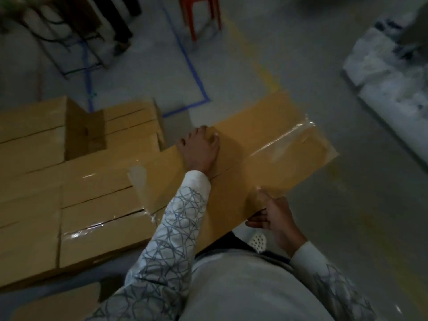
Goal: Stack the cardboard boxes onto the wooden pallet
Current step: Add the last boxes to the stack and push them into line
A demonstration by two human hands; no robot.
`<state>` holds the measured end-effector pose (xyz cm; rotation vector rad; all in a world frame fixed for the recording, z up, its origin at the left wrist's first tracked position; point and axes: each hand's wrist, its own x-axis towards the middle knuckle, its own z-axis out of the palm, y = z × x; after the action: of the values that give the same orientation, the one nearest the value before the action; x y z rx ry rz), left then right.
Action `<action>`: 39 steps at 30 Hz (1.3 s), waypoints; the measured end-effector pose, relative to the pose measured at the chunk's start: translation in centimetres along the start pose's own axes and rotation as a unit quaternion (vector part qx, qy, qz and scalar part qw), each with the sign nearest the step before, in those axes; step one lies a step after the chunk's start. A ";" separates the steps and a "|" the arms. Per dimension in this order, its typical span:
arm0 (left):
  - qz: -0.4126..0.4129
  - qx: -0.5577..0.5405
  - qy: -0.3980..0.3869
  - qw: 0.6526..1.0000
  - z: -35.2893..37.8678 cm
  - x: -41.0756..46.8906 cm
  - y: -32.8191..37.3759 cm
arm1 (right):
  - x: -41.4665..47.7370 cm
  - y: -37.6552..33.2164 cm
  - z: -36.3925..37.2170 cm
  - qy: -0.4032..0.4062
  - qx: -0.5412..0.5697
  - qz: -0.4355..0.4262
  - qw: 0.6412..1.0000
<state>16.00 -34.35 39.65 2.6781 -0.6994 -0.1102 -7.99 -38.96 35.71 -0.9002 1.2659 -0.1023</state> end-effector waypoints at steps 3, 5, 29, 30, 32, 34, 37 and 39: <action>-0.038 0.022 0.054 0.998 -0.9 4.1 1.0 | 3.5 -5.2 1.2 -0.045 -0.034 -0.025 0.998; -0.073 0.028 0.070 0.994 -1.2 7.6 1.8 | 6.5 -8.9 2.4 -0.066 -0.048 -0.030 0.996; -0.422 -0.050 0.144 0.894 -0.9 46.4 -4.3 | 37.8 -47.7 29.3 -0.212 -0.429 -0.136 0.868; -0.446 -0.060 0.157 0.879 -0.9 47.6 -4.1 | 39.4 -49.3 30.7 -0.215 -0.458 -0.164 0.847; -0.483 -0.068 0.176 0.855 -1.3 50.2 -3.6 | 42.2 -52.7 33.9 -0.220 -0.496 -0.206 0.814; -0.518 -0.077 0.189 0.831 -1.8 52.3 -3.1 | 44.3 -55.3 37.0 -0.228 -0.528 -0.244 0.781; -0.566 -0.105 0.219 0.788 -2.3 54.1 -3.0 | 46.3 -57.4 42.1 -0.251 -0.545 -0.273 0.752; -0.593 -0.137 0.248 0.754 -2.3 54.5 -3.1 | 47.1 -57.7 45.6 -0.259 -0.536 -0.287 0.750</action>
<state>65.42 -57.53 41.62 2.2417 1.1312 0.1647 69.93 -78.39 36.40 -2.1310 0.3762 0.4251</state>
